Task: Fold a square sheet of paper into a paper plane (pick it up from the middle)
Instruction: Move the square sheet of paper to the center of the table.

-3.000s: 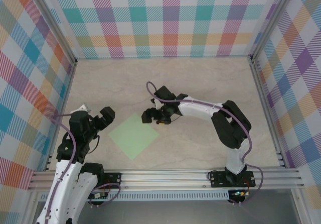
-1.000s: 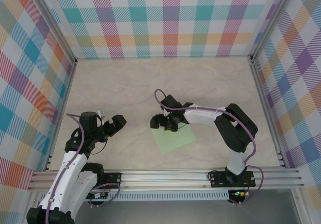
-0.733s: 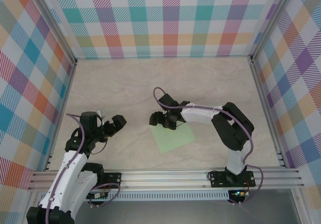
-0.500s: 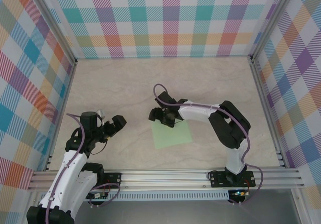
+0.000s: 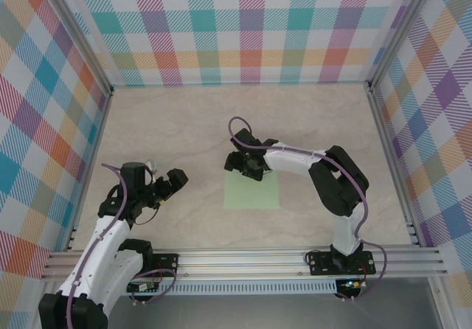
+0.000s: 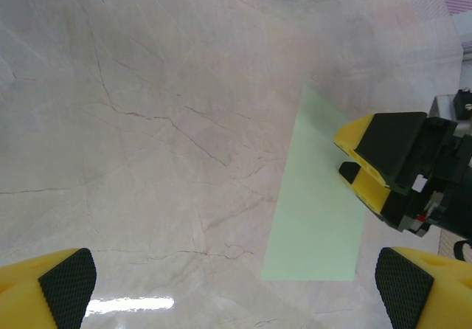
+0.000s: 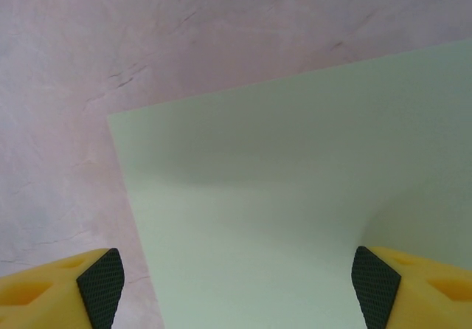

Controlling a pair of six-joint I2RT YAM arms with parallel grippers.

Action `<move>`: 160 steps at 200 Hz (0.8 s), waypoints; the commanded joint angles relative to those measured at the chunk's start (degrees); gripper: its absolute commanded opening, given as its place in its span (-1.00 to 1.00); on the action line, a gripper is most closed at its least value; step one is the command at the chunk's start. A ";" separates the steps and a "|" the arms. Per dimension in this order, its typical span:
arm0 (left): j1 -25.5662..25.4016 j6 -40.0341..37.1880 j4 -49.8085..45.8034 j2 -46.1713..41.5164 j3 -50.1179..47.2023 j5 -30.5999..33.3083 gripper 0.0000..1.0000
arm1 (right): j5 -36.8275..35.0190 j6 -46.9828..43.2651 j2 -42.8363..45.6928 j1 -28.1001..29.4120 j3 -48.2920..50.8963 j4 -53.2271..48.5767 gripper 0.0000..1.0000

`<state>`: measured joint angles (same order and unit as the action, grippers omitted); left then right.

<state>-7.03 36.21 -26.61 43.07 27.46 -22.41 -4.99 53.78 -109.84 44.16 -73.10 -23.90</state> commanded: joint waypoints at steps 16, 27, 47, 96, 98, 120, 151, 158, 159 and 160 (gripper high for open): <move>-4.60 -1.03 2.86 5.15 2.27 1.46 1.00 | -0.87 -8.72 5.72 -0.73 2.24 -6.57 0.69; -6.02 -0.75 3.90 6.62 2.50 2.31 1.00 | 1.21 -9.39 6.20 -0.67 3.75 -6.28 0.70; -8.07 -0.40 5.18 8.56 3.01 3.57 1.00 | 1.11 -9.26 6.65 -0.74 6.62 -6.85 0.72; -11.89 -0.45 6.08 12.25 4.97 5.92 1.00 | 0.95 -11.33 5.23 -0.92 8.64 -7.46 0.72; -11.99 -0.44 6.14 12.38 4.97 5.96 1.00 | 0.89 -11.42 5.07 -0.92 8.51 -7.76 0.72; -12.76 -0.57 5.87 13.42 5.43 6.71 1.00 | -1.49 -9.63 2.85 -0.92 6.19 -12.89 0.72; -13.01 -1.34 4.31 14.33 6.20 8.56 1.00 | -1.07 -10.79 3.51 -0.37 3.61 -14.43 0.76; -13.01 -1.71 4.05 14.40 6.24 8.92 1.00 | -1.18 -11.63 4.32 -0.05 2.87 -14.61 0.79; -13.01 -1.73 4.08 14.41 6.26 8.94 1.00 | -1.30 -11.74 4.39 0.00 2.70 -14.78 0.79; -13.01 -1.79 4.05 14.41 6.32 9.04 1.00 | -1.40 -11.80 4.47 0.02 2.52 -14.91 0.80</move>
<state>-19.16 36.16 -21.41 57.36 31.35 -15.59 -5.78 44.01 -106.19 43.53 -67.99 -34.41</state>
